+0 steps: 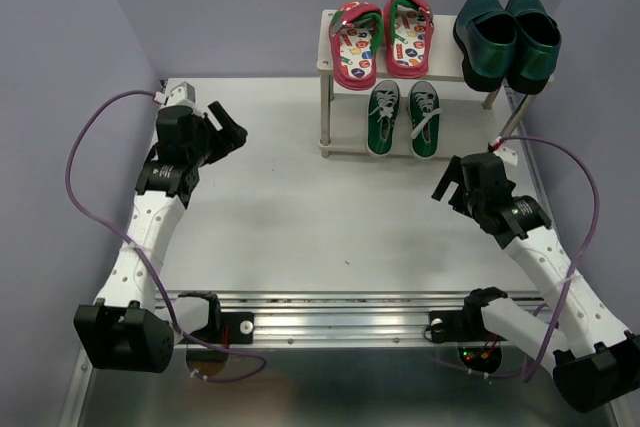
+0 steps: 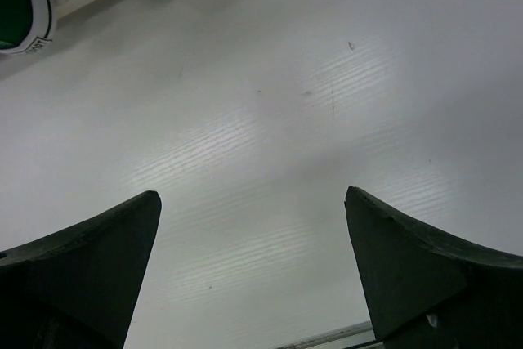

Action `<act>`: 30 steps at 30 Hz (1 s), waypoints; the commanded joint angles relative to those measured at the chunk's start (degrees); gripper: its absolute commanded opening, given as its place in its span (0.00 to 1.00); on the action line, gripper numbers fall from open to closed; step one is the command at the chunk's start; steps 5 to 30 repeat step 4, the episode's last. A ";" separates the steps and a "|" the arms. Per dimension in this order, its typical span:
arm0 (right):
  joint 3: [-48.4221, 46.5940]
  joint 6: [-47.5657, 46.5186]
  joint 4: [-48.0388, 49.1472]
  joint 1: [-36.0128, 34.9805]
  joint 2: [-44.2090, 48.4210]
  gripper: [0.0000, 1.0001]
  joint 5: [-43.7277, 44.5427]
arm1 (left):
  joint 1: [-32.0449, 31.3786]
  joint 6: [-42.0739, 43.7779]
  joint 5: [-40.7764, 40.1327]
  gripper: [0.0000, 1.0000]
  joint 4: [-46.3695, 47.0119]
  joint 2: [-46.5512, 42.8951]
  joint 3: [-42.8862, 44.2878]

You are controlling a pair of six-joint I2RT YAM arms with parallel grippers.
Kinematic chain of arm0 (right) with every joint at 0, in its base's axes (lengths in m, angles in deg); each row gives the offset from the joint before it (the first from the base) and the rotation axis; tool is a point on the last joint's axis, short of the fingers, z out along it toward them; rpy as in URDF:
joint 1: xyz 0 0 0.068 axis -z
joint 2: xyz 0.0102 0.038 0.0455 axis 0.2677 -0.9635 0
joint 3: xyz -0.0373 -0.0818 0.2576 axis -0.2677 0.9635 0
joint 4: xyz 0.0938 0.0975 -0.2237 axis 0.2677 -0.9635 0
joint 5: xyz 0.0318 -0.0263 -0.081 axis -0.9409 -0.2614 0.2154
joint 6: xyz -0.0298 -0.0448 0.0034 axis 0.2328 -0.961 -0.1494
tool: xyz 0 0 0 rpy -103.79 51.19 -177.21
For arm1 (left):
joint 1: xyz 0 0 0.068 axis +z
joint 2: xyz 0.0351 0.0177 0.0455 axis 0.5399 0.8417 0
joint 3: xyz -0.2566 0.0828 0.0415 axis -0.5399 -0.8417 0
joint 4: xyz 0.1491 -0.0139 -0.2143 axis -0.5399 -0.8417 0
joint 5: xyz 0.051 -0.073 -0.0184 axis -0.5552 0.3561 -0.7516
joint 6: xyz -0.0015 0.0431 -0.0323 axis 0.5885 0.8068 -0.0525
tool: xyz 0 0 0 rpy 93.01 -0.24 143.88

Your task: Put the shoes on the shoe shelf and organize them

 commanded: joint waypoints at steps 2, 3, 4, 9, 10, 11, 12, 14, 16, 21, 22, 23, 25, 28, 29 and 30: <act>1.34 4.81 -1.79 0.51 1.45 1.00 3.52 | 0.14 1.99 0.84 0.84 2.84 -1.03 4.01; 1.61 4.82 -1.17 0.51 1.80 1.00 3.43 | 0.05 1.99 0.84 0.84 2.67 -0.95 4.09; 1.61 4.99 -1.08 0.51 2.41 1.00 3.69 | 0.05 1.91 0.93 0.84 2.67 -0.77 4.09; 1.61 4.99 -1.08 0.51 2.41 1.00 3.69 | 0.05 1.91 0.93 0.84 2.67 -0.77 4.09; 1.61 4.99 -1.08 0.51 2.41 1.00 3.69 | 0.05 1.91 0.93 0.84 2.67 -0.77 4.09; 1.61 4.99 -1.08 0.51 2.41 1.00 3.69 | 0.05 1.91 0.93 0.84 2.67 -0.77 4.09; 1.61 4.99 -1.08 0.51 2.41 1.00 3.69 | 0.05 1.91 0.93 0.84 2.67 -0.77 4.09; 1.61 4.99 -1.08 0.51 2.41 1.00 3.69 | 0.05 1.91 0.93 0.84 2.67 -0.77 4.09; 1.61 4.99 -1.08 0.51 2.41 1.00 3.69 | 0.05 1.91 0.93 0.84 2.67 -0.77 4.09; 1.61 4.99 -1.08 0.51 2.41 1.00 3.69 | 0.05 1.91 0.93 0.84 2.67 -0.77 4.09; 1.61 4.99 -1.08 0.51 2.41 1.00 3.69 | 0.05 1.91 0.93 0.84 2.67 -0.77 4.09; 1.61 4.99 -1.08 0.51 2.41 1.00 3.69 | 0.05 1.91 0.93 0.84 2.67 -0.77 4.09; 1.61 4.99 -1.08 0.51 2.41 1.00 3.69 | 0.05 1.91 0.93 0.84 2.67 -0.77 4.09; 1.61 4.99 -1.08 0.51 2.41 1.00 3.69 | 0.05 1.91 0.93 0.84 2.67 -0.77 4.09; 1.61 4.99 -1.08 0.51 2.41 1.00 3.69 | 0.05 1.91 0.93 0.84 2.67 -0.77 4.09; 1.61 4.99 -1.08 0.51 2.41 1.00 3.69 | 0.05 1.91 0.93 0.84 2.67 -0.77 4.09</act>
